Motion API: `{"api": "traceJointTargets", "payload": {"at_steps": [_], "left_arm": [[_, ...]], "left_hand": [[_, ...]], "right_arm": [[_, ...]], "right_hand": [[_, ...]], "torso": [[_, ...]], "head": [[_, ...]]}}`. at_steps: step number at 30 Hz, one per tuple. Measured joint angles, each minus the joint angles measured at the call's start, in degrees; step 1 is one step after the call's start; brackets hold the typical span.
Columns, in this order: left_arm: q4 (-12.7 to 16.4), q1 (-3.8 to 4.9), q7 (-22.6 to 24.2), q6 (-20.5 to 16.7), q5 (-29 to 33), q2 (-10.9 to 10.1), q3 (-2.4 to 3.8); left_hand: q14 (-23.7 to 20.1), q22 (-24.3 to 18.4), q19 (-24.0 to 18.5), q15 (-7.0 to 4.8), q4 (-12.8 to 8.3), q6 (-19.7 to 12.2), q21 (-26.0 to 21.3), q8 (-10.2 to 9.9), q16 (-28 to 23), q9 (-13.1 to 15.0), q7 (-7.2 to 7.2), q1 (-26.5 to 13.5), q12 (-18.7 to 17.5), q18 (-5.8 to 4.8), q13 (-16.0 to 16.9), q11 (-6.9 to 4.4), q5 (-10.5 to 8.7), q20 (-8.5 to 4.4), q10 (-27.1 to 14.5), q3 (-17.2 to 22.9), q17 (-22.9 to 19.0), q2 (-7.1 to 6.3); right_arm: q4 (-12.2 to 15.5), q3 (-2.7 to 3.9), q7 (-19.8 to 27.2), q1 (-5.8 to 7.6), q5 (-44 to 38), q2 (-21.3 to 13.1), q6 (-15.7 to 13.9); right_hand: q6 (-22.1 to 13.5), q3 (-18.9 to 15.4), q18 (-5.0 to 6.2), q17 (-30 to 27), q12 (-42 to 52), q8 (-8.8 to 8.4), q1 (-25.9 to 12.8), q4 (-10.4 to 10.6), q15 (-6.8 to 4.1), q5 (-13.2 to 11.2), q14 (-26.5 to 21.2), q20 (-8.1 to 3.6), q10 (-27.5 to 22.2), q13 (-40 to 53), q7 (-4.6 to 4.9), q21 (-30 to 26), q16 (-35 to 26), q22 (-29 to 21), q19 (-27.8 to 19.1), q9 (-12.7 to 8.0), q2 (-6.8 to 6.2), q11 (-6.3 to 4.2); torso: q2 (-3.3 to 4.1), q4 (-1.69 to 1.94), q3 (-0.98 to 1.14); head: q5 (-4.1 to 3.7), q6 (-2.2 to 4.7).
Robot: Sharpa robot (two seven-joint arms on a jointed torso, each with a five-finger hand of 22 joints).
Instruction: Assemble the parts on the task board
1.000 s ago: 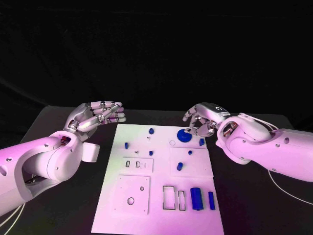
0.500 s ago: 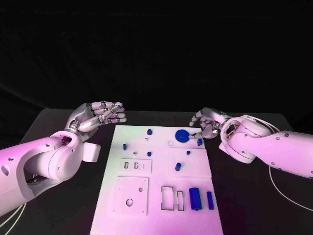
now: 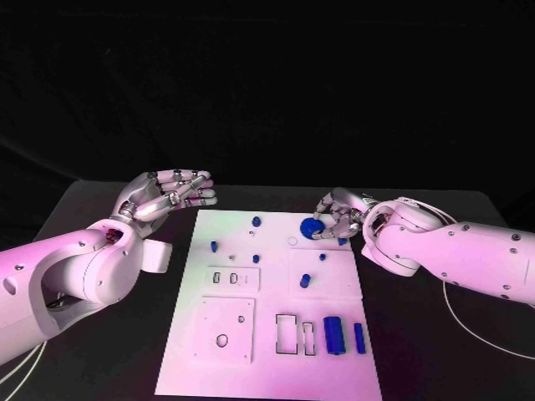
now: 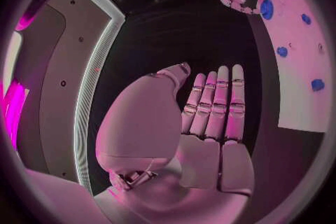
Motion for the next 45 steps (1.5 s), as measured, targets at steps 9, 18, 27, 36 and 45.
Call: {"api": "traceJointTargets", "payload": {"at_steps": [9, 18, 27, 36, 45], "left_arm": [[0.01, 0.0, -0.03, 0.13, 0.0, 0.02, 0.0], [-0.09, 0.0, -0.07, 0.26, 0.0, 0.11, 0.0], [-0.16, 0.0, -0.13, 0.39, 0.0, 0.14, 0.0], [-0.23, 0.0, -0.18, 0.51, 0.0, 0.17, 0.0], [-0.28, 0.0, -0.22, 0.59, 0.0, 0.2, 0.0]], "left_hand": [[0.0, 0.0, 0.0, 0.0, 0.0, 0.0, 0.0, 0.0, 0.0, 0.0, 0.0, 0.0, 0.0, 0.0, 0.0, 0.0, 0.0, 0.0, 0.0, 0.0, -0.01, 0.0], [0.0, 0.01, 0.0, 0.0, 0.0, 0.0, 0.0, 0.0, 0.0, 0.0, 0.0, 0.0, 0.0, 0.0, 0.0, 0.0, 0.0, 0.0, 0.0, 0.0, -0.01, 0.0], [0.0, 0.01, 0.0, 0.0, 0.0, 0.0, 0.0, 0.0, 0.0, 0.01, 0.0, 0.0, 0.0, 0.0, 0.0, 0.0, 0.0, 0.0, 0.0, 0.0, -0.01, 0.0], [0.0, 0.01, 0.0, 0.0, 0.0, 0.0, 0.0, 0.0, 0.0, 0.01, 0.0, 0.0, 0.0, 0.0, 0.0, 0.0, 0.0, 0.0, 0.0, 0.0, -0.02, 0.0], [0.0, -0.07, 0.0, 0.0, 0.0, 0.0, 0.0, 0.0, 0.0, 0.01, 0.0, -0.29, 0.0, 0.0, 0.0, 0.0, 0.0, 0.0, 0.0, 0.32, 0.12, -0.29]], "right_arm": [[-1.03, 0.0, 0.14, -0.17, -0.7, 1.07, -0.09], [-1.91, 0.0, 0.17, -0.24, -1.68, 1.69, -0.17], [-2.71, -0.01, 0.2, -0.58, -2.84, 2.09, -0.12], [-2.74, 0.12, 0.29, -0.94, -3.56, 2.21, 0.12], [-2.85, 0.22, 0.39, -1.07, -4.22, 2.38, -0.03]], "right_hand": [[0.0, 0.03, 0.0, -0.01, 0.45, 0.04, 0.18, -0.03, 0.0, 0.23, 0.0, -0.1, 0.0, -0.01, 0.0, 0.49, 0.0, 0.47, 0.32, 0.03, 0.17, 0.0], [0.01, 0.5, -0.01, -0.01, 0.68, 0.27, 0.3, -0.17, 0.0, 0.23, 0.0, 0.0, -0.01, -0.02, -0.01, 0.72, 0.0, 0.86, 0.41, 0.02, 0.3, 0.0], [0.02, 1.64, 0.0, -0.02, 2.01, 0.7, 0.76, -0.19, -0.01, 1.03, 0.0, 0.09, -0.01, -0.02, -0.01, 1.57, 0.22, 1.79, 0.93, 0.01, 0.75, 0.0], [1.14, 3.09, 0.0, -0.02, 3.01, 1.15, 1.06, -0.16, -0.01, 1.88, 0.0, -0.12, -0.01, -0.03, -0.24, 2.18, 0.35, 2.85, 1.14, -0.02, 1.05, 0.0], [3.5, 7.25, 0.0, -0.03, 3.56, 1.55, 1.61, 0.06, -0.01, 0.84, 0.0, -0.52, 0.3, -0.03, -0.82, 2.5, 0.45, 3.61, 1.54, -0.67, 0.95, -0.32]], "torso": [[-0.09, -0.03, 0.0], [-0.1, -0.03, 0.03], [-0.13, -0.03, 0.07], [-0.17, -0.07, 0.11], [-0.17, -0.07, 0.11]], "head": [[0.07, -0.23], [0.1, -0.42], [0.14, -0.68], [0.29, -0.82], [0.3, -0.91]]}}
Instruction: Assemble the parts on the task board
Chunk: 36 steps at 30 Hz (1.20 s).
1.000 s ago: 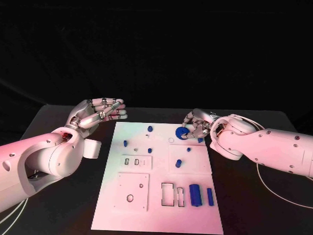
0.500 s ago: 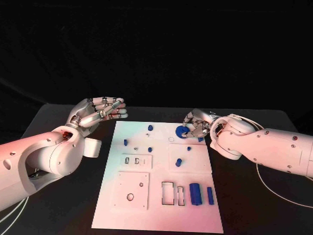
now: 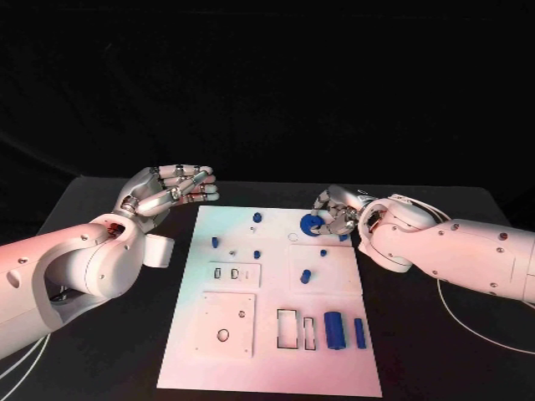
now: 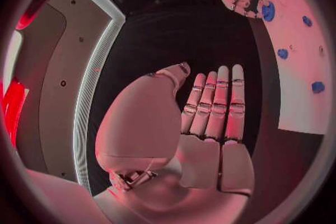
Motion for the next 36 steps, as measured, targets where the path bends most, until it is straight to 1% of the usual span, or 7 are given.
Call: {"api": "traceJointTargets", "payload": {"at_steps": [4, 9, 11, 17, 25, 30, 36], "left_arm": [[-0.03, 0.0, -0.02, 0.03, 0.0, 0.0, 0.0], [-0.12, 0.0, -0.04, 0.07, 0.0, 0.0, 0.0], [-0.15, 0.0, -0.05, 0.08, 0.0, 0.0, 0.0], [-0.36, 0.0, -0.07, 0.11, 0.0, 0.1, 0.0], [-0.53, 0.0, -0.08, 0.13, 0.0, 0.28, 0.0], [-0.49, -0.01, -0.09, 0.15, 0.0, 0.38, 0.0], [-0.41, -0.01, -0.1, 0.17, 0.0, 0.42, 0.0]], "left_hand": [[0.0, 0.0, 0.0, 0.0, 0.0, 0.0, 0.0, 0.0, 0.0, 0.0, 0.0, -0.02, 0.0, 0.0, 0.0, 0.0, 0.0, 0.0, 0.0, 0.0, 0.0, -0.02], [0.0, 0.0, 0.0, 0.0, 0.0, 0.0, 0.0, 0.0, 0.0, 0.0, 0.0, -0.02, 0.0, 0.0, 0.0, 0.0, 0.0, 0.0, 0.0, 0.0, -0.01, -0.02], [0.0, 0.0, 0.0, 0.0, 0.0, 0.0, 0.0, 0.0, 0.0, 0.0, 0.0, -0.02, 0.0, 0.0, 0.0, 0.0, 0.0, 0.0, 0.0, 0.0, -0.01, -0.02], [0.0, 0.01, 0.0, 0.0, 0.0, 0.0, 0.0, 0.0, 0.0, 0.0, 0.0, -0.02, 0.0, 0.0, 0.0, 0.0, 0.0, 0.0, 0.0, 0.0, -0.01, -0.02], [0.0, 0.01, 0.0, 0.0, 0.0, 0.0, 0.0, 0.0, 0.0, 0.0, 0.0, -0.02, 0.0, 0.0, 0.0, 0.0, 0.0, 0.0, 0.0, -0.01, -0.01, -0.02], [0.0, 0.01, 0.0, 0.0, 0.0, 0.0, 0.0, 0.0, 0.0, 0.0, 0.0, -0.02, 0.0, 0.0, 0.0, 0.0, 0.0, 0.0, 0.0, 0.0, -0.02, -0.02], [0.0, 0.01, 0.0, 0.0, 0.0, 0.0, 0.0, 0.0, 0.0, 0.0, 0.0, -0.02, 0.0, 0.0, 0.0, 0.0, 0.0, 0.0, 0.0, -0.01, -0.02, -0.02]], "right_arm": [[0.12, -0.01, -0.03, -0.09, -0.59, 0.06, -0.58], [0.79, -0.14, -0.29, -0.18, -1.62, 0.01, -1.83], [1.33, -0.2, -0.45, -0.18, -2.09, -0.14, -2.35], [4.78, 0.0, -0.97, 0.54, -4.66, -0.41, -4.75], [8.01, 0.08, -1.75, 1.37, -9.95, 1.97, -6.87], [7.73, 0.09, -2.37, 1.4, -13.0, 4.5, -7.38], [5.37, 0.05, -3.18, 1.06, -15.36, 8.01, -7.64]], "right_hand": [[0.74, 1.55, 0.0, 0.0, 0.38, -0.26, -0.03, -0.03, 0.0, -0.2, 0.0, -0.01, 0.2, 0.0, -0.12, 0.22, 0.0, 0.33, 0.01, -0.18, 0.02, -0.22], [1.07, 3.57, 0.0, 0.0, 0.66, -0.26, -0.5, -0.22, -0.22, 0.84, 0.22, -0.3, 0.0, 0.0, 0.18, 0.66, 0.0, 0.96, 0.3, -0.41, -0.14, -0.42], [1.07, 4.28, -0.64, -0.01, 0.66, -0.26, -0.5, -0.3, -0.24, 1.13, 0.2, -0.51, 0.01, 0.0, 0.18, 0.95, 0.0, 1.17, 0.51, -0.42, -0.14, -0.43], [1.17, 7.55, -0.89, -0.01, 0.66, -0.63, -0.87, -0.65, -0.43, 0.33, 0.01, -0.56, 0.03, -0.01, 0.27, 1.79, 0.0, 2.26, 1.18, -0.55, -0.53, -0.79], [1.18, 8.35, -0.89, -0.01, 0.88, -0.93, -1.47, -0.64, -0.43, -0.01, 0.01, -0.74, 0.03, -0.01, 0.28, 2.17, 0.0, 2.49, 1.36, -0.54, -1.13, -0.79], [1.3, 8.83, -0.89, 0.04, 0.88, -1.01, -1.79, -0.61, -0.42, -0.11, 0.01, -0.82, 0.03, -0.01, 0.38, 2.17, 0.0, 2.49, 1.43, -0.53, -1.45, -0.79], [1.61, 8.83, -0.88, 0.04, 0.88, -1.33, -1.85, -0.61, -0.42, -0.44, 0.01, -0.82, 0.03, -0.01, 0.49, 2.17, 0.0, 2.49, 1.43, -0.52, -1.51, -0.78]], "torso": [[-0.01, 0.0, 0.0], [-0.02, 0.0, 0.0], [-0.04, 0.0, -0.01], [-0.07, 0.03, -0.04], [-0.07, 0.07, -0.03], [-0.07, 0.13, -0.07], [-0.02, 0.16, -0.11]], "head": [[0.0, -0.01], [0.04, 0.07], [0.04, 0.13], [0.04, 0.35], [0.2, 0.43], [0.37, 0.43], [0.65, 0.4]]}}
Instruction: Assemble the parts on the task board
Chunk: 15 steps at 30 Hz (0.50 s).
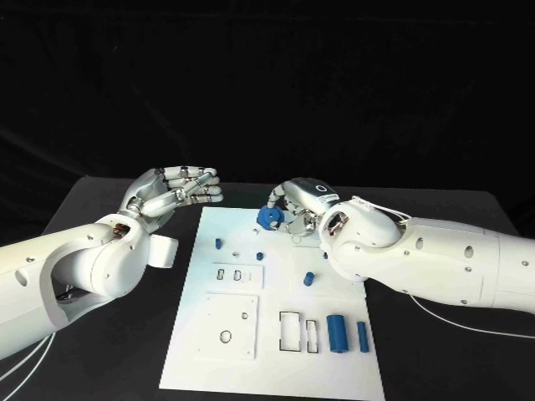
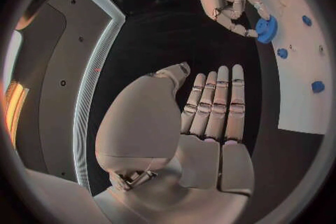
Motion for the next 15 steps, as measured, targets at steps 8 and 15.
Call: {"api": "traceJointTargets", "payload": {"at_steps": [8, 15], "left_arm": [[0.09, 0.0, -0.01, 0.02, 0.0, 0.07, 0.0], [0.11, 0.0, -0.04, 0.05, 0.0, 0.21, 0.0]], "left_hand": [[0.0, 0.0, 0.0, 0.0, 0.0, 0.0, 0.0, 0.0, 0.0, 0.0, 0.0, 0.0, 0.0, 0.0, 0.0, 0.0, 0.0, 0.0, 0.0, 0.0, -0.01, 0.0], [0.0, 0.0, 0.0, 0.0, 0.0, 0.0, 0.0, 0.0, 0.0, 0.0, 0.0, 0.0, 0.0, 0.0, 0.0, 0.0, 0.0, 0.0, 0.0, 0.0, -0.01, 0.0]], "right_arm": [[-2.76, -0.11, -0.44, -1.15, -1.39, 3.45, -0.01], [-4.83, -0.25, -0.45, -1.86, -1.99, 5.48, 0.14]], "right_hand": [[0.14, 0.0, 0.0, -0.01, 0.0, 0.06, 0.0, 0.0, 0.0, -0.12, 0.0, 0.21, 0.0, 0.05, 0.0, 0.0, 0.0, -0.01, 0.2, 0.0, 0.0, 0.0], [0.14, 0.18, 0.0, -0.01, 0.0, 0.07, -0.23, 0.16, 0.01, -0.23, 0.0, 0.21, 0.0, 0.04, 0.0, 0.27, 0.0, -0.01, 0.2, -0.01, -0.23, 0.01]], "torso": [[0.08, 0.0, 0.0], [0.1, 0.0, 0.03]], "head": [[0.22, -0.14], [0.38, -0.38]]}}
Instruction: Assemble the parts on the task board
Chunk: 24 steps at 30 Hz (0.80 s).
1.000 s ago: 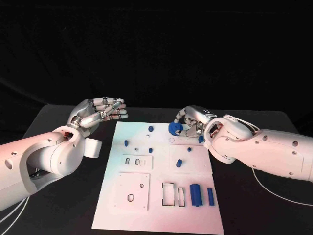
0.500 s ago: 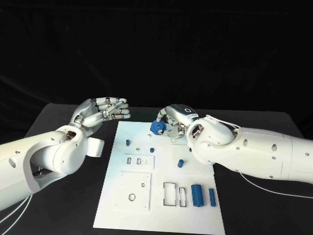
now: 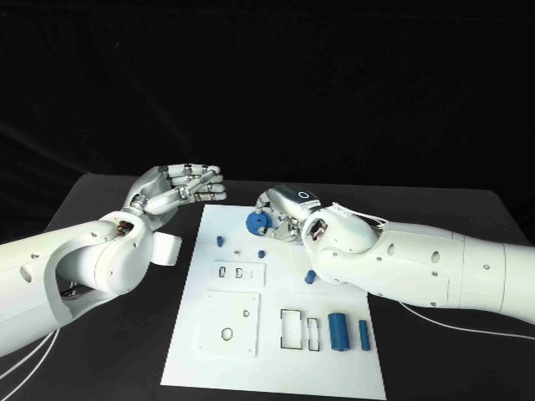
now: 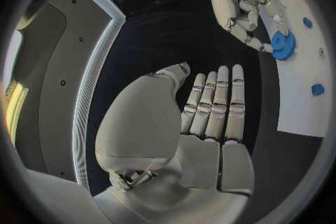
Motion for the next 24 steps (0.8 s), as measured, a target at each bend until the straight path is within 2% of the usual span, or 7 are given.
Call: {"api": "traceJointTargets", "payload": {"at_steps": [12, 24], "left_arm": [[-0.03, 0.0, -0.03, 0.05, 0.0, 0.02, 0.0], [-0.06, 0.0, -0.09, 0.1, 0.0, 0.01, 0.01]], "left_hand": [[0.0, -0.08, 0.0, 0.0, 0.0, 0.0, 0.0, 0.0, 0.0, 0.0, 0.0, 0.0, -0.26, 0.0, 0.0, 0.21, 0.0, 0.0, 0.21, 0.0, 0.13, 0.0], [0.0, -0.08, 0.0, 0.0, 0.0, 0.0, 0.0, 0.0, 0.0, 0.0, 0.0, 0.0, -0.26, 0.0, 0.0, 0.21, 0.0, 0.0, 0.21, 0.0, 0.13, 0.0]], "right_arm": [[-2.63, -0.09, 0.1, -0.72, -0.32, 2.12, 0.81], [-3.5, 0.0, 0.72, -1.04, -0.54, 3.15, 0.97]], "right_hand": [[0.06, 0.61, 0.0, -0.01, 0.0, 0.0, -0.38, 0.01, 0.0, -0.09, 0.0, 0.0, 0.0, -0.01, -0.04, 0.0, 0.0, -0.01, 0.0, -0.1, -0.38, 0.0], [0.16, 0.68, 0.0, -0.02, 0.0, -0.07, -0.67, 0.08, 0.0, -0.22, 0.0, 0.0, 0.0, -0.02, -0.08, 0.0, 0.0, -0.02, 0.0, -0.02, -0.68, 0.01]], "torso": [[0.0, -0.16, 0.07], [-0.03, -0.17, 0.08]], "head": [[0.11, -0.26], [0.11, -0.38]]}}
